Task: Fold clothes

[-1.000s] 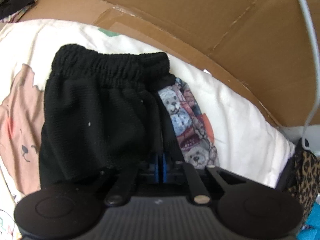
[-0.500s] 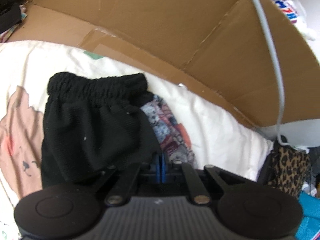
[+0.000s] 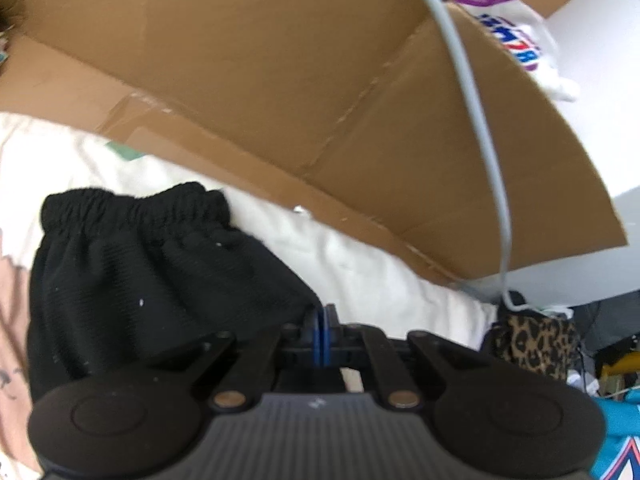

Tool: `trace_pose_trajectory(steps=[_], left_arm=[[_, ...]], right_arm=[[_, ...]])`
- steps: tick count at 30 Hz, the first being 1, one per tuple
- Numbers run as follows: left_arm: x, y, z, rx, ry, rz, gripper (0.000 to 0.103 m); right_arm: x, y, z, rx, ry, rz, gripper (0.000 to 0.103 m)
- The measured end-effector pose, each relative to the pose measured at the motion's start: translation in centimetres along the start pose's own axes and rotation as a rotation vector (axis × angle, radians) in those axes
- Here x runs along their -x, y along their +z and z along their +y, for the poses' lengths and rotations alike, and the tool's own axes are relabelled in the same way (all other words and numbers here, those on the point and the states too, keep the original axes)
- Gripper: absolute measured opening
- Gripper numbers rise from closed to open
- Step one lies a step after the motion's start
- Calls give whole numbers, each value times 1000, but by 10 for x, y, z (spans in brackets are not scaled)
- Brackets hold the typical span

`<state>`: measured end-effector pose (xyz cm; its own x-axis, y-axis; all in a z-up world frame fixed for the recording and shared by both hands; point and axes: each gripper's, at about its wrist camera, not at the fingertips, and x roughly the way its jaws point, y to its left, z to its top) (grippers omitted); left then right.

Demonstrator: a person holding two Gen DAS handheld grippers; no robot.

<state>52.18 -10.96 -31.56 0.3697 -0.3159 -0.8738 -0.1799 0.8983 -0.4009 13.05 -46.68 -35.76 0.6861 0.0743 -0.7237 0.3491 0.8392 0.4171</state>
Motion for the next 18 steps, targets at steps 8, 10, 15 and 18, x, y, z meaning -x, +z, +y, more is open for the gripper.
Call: trace_pose_trajectory(steps=[8,10,15,18], left_arm=[[-29,-2,5,-24,10,39,18],[-30,-2,5,-53,16,50,20],[-1,20,8,-75,46,-2,49],[11,33,20,-35,71,-17,53]], right_arm=[[-1,1,-4,19,-9,25,30],[0,0,-4,22,-11,27,30],[1,-1,-4,8,-15,20,31],[0,-2,-4,-1,-15,16,31]])
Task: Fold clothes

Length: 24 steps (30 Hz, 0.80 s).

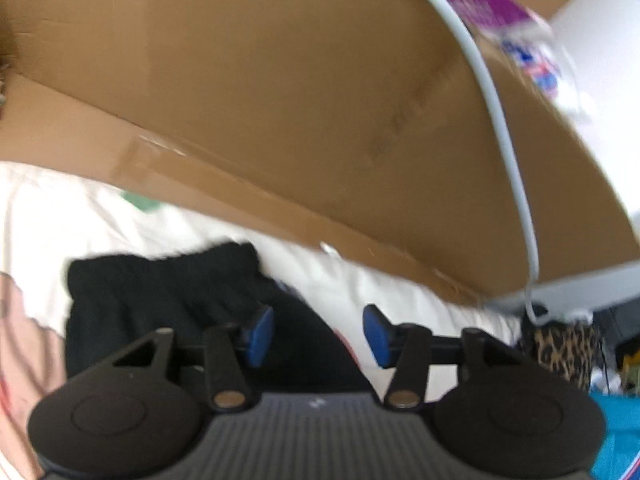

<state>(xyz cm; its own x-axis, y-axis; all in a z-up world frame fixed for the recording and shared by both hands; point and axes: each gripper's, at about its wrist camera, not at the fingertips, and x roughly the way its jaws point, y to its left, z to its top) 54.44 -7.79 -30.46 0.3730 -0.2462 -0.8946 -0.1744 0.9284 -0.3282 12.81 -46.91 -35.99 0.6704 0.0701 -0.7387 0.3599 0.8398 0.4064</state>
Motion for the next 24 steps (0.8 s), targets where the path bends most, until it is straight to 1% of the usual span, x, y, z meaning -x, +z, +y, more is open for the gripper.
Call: trace_pose_trajectory(steps=[2,6,7,8,9,10,11,12,13,14,15,16,17,19,22,24], left_arm=[[0,4,8,27,11,18,53],[-8,1,14,41,12,39,53],[-12,-1,14,40,21,45,50],[-16,-4,13,29,37,48,39],[-20,-6,12,7,57,48,31],[-25,-7,13,-20,82,50,17],[-30,-7,14,-34,97,52,11],[-34,-8,17,-33,97,54,11],[-40,-8,19,-29,92,56,9],[-44,-8,21,-30,90,59,8],[-47,-8,22,-37,90,61,8],[-50,-9,21,-49,89,61,8],[-53,-9,19,-62,88,61,8],[-58,-8,17,-84,87,58,7],[-64,-6,14,-103,82,53,7],[-66,-4,9,-126,93,46,7]], right_arm=[[0,0,0,-2,2,0,31],[0,0,-1,0,9,5,31],[-1,1,-2,1,11,6,31],[-2,0,-1,12,13,10,31],[-3,1,-2,22,16,17,31],[-3,2,-2,32,20,25,31],[-4,3,-2,41,24,33,30],[-5,5,-4,35,29,38,30],[-5,6,-7,25,36,43,27],[-5,7,-11,7,38,46,20],[-5,8,-15,-14,39,49,17],[-6,9,-21,-41,41,51,8],[-6,9,-26,-74,44,55,4],[-7,11,-32,-110,59,60,4],[-8,12,-27,-80,37,61,4],[-8,12,-22,-61,16,58,4]])
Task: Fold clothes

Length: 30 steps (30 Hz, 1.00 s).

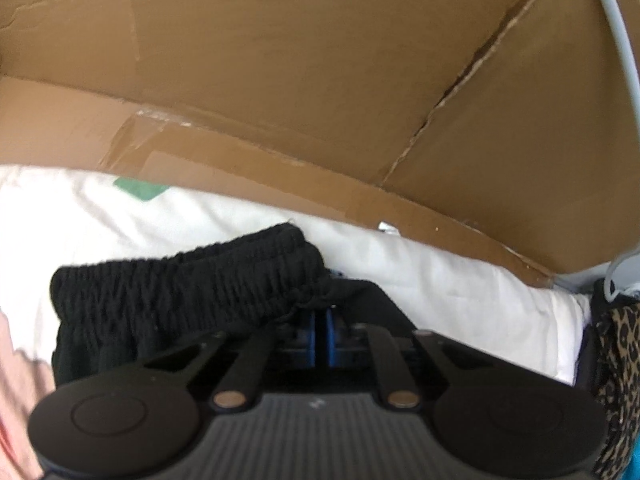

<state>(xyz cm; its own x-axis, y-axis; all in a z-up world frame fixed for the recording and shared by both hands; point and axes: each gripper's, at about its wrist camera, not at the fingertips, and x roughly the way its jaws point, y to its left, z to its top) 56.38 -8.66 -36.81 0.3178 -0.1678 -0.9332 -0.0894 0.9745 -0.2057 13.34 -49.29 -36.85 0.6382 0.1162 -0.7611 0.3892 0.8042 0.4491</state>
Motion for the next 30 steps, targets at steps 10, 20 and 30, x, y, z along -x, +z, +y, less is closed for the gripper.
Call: trace_pose_trajectory(steps=[10,20,30], left_arm=[[41,0,-25,-101,74,-14,7],[44,-68,-84,-435,-32,128,10],[-1,-87,-114,-423,-52,148,10]], right_arm=[[16,-1,22,11,-33,-58,6],[7,4,39,48,7,-60,7],[-1,10,34,66,-17,-43,11]])
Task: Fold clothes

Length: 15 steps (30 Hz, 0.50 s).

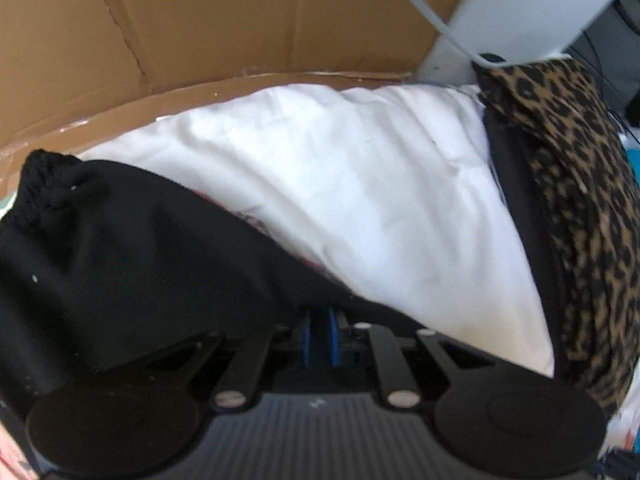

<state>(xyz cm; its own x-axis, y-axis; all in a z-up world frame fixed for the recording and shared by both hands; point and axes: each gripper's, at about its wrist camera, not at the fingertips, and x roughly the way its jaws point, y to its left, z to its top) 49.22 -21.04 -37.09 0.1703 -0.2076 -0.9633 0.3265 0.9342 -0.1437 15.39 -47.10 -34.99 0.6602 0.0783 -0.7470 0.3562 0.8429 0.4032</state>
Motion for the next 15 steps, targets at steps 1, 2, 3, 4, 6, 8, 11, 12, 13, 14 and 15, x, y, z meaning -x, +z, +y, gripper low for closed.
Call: trace_pose_trajectory(steps=[1,2,3,4,6,8,11,12,13,14,15], left_arm=[[0,2,0,5,-3,-2,11],[1,2,1,7,-6,-3,11],[2,2,3,7,-10,-2,11],[4,2,4,8,-13,-2,11],[12,4,8,8,1,-11,11],[27,8,18,16,19,-31,11],[58,15,40,31,58,-83,18],[68,16,49,35,76,-101,18],[78,17,59,43,97,-116,18],[87,17,70,53,119,-130,18],[94,18,81,65,139,-142,18]], right_arm=[[1,1,-1,-4,-4,-4,11],[1,1,-2,-8,-9,-8,11],[2,1,-3,-17,-14,-14,11],[3,2,-5,-27,-18,-22,10],[6,1,-8,-59,-18,-34,10],[9,0,-9,-84,-20,-45,11],[14,-2,-7,-108,-15,-56,14],[14,-3,-6,-112,-12,-58,15],[15,-3,-5,-114,-9,-59,16],[16,-3,-3,-113,-8,-63,19],[16,-3,-2,-111,-7,-68,22]])
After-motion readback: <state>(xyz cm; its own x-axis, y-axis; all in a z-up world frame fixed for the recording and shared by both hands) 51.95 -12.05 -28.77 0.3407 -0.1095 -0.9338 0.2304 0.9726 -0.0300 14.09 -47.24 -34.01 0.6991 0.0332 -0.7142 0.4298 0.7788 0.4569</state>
